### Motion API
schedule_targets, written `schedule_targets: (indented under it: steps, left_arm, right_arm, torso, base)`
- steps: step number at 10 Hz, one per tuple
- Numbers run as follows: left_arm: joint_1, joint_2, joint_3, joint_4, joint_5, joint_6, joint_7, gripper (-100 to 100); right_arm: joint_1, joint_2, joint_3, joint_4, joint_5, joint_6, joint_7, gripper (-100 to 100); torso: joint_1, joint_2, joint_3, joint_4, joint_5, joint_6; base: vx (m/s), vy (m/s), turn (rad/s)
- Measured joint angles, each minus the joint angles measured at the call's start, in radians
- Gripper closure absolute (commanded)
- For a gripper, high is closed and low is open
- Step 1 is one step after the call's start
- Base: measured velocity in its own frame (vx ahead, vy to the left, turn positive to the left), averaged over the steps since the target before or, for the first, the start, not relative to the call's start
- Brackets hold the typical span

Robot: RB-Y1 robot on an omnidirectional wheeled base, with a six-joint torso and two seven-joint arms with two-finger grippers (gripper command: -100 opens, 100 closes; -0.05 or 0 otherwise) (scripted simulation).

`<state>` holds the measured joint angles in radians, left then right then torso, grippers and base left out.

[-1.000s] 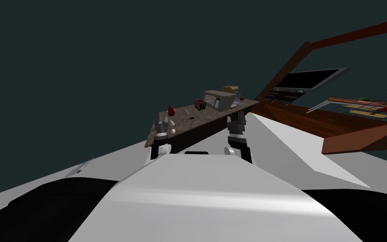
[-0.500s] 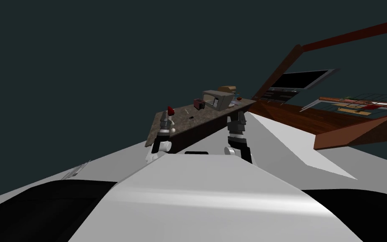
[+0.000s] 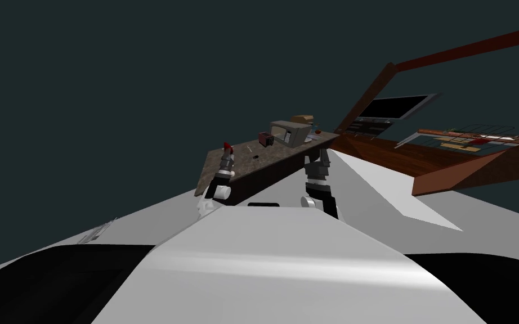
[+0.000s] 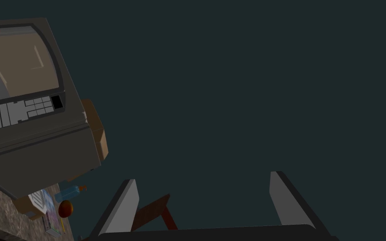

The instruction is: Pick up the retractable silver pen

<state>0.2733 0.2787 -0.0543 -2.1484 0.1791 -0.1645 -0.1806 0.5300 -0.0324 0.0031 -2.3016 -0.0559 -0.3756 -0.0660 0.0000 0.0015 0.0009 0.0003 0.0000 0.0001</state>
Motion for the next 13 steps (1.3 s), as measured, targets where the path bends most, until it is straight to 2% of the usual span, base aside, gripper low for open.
schedule_targets:
  steps: [1,4,5,13]
  left_arm:
    - [-0.024,0.015,-0.015,0.010,0.008,0.031,-0.025,-100]
    - [-0.068,0.050,-0.031,0.036,0.027,0.106,-0.065,-100]
    - [-0.096,0.067,-0.035,0.050,0.038,0.134,-0.078,-100]
    - [-0.210,0.139,-0.078,0.108,0.088,0.348,-0.177,-100]
  right_arm:
    - [0.000,0.000,0.000,0.000,0.000,0.000,0.000,0]
    - [0.000,0.000,0.000,0.000,0.000,0.000,0.000,0]
    - [0.000,0.000,0.000,0.000,0.000,0.000,0.000,0]
    - [0.000,0.000,0.000,0.000,0.000,0.000,0.000,0]
  torso:
    - [0.000,0.001,0.000,0.000,0.000,0.000]
    - [0.000,0.000,0.000,0.000,0.000,0.000]
    - [-0.001,-0.001,0.000,0.000,0.000,0.000]
    - [-0.002,-0.002,-0.001,0.000,0.000,0.000]
  base:
    - [-0.032,0.005,-0.032]
    - [-0.022,-0.007,-0.041]
    - [-0.016,-0.008,-0.034]
    - [-0.007,-0.018,-0.039]
